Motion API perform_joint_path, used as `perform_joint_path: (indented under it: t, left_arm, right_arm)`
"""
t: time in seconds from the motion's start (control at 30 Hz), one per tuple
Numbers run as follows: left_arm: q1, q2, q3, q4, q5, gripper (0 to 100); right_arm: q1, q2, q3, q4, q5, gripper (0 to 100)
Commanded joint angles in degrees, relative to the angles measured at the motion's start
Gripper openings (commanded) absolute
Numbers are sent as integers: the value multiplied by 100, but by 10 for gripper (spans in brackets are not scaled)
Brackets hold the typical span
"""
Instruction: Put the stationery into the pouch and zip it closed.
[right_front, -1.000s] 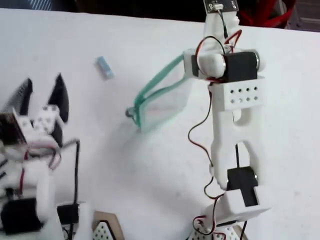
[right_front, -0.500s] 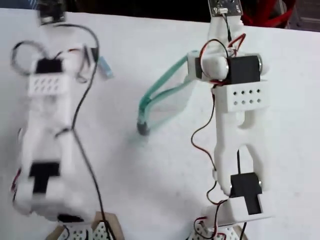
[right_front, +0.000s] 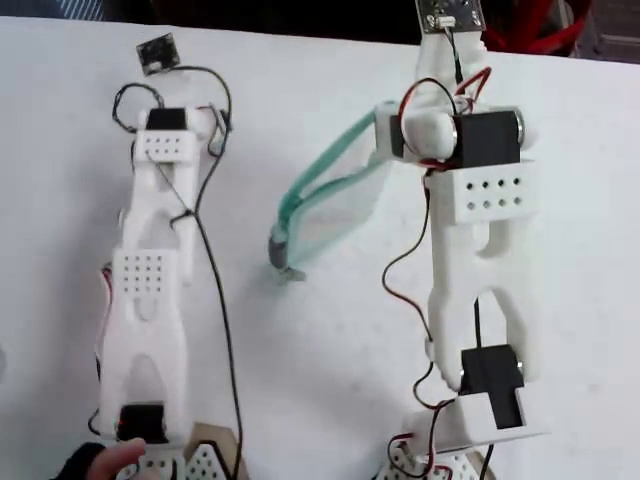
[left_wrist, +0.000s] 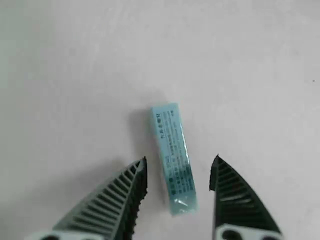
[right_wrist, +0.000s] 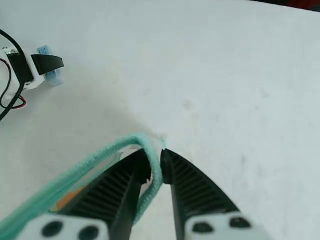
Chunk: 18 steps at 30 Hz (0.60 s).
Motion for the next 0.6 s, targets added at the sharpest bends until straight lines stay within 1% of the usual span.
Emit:
perform_joint_path:
  t: [0.0,0.1,0.23,0.3,0.4,0.57]
  left_arm:
    - [-84,646,-1398,105,53,199]
    - [-75,804,-1609,360,26,149]
    - [-92,857,-1609,422,-369,15]
    - [-66,813,-1626,607,-431,25]
    - [-40,611,-1952,1240,-448,24]
    - [119,-681,-1916,2409,-598,24]
  right_arm:
    - [4,-66,167,-4,-9,19]
    - [-4,-171,431,-110,-9,19]
    - [-22,-444,870,-400,-9,19]
    - [-22,-637,1108,-549,-9,19]
    - [4,-989,1503,-813,-9,19]
    - [-40,-1534,2356,-1411,-18,19]
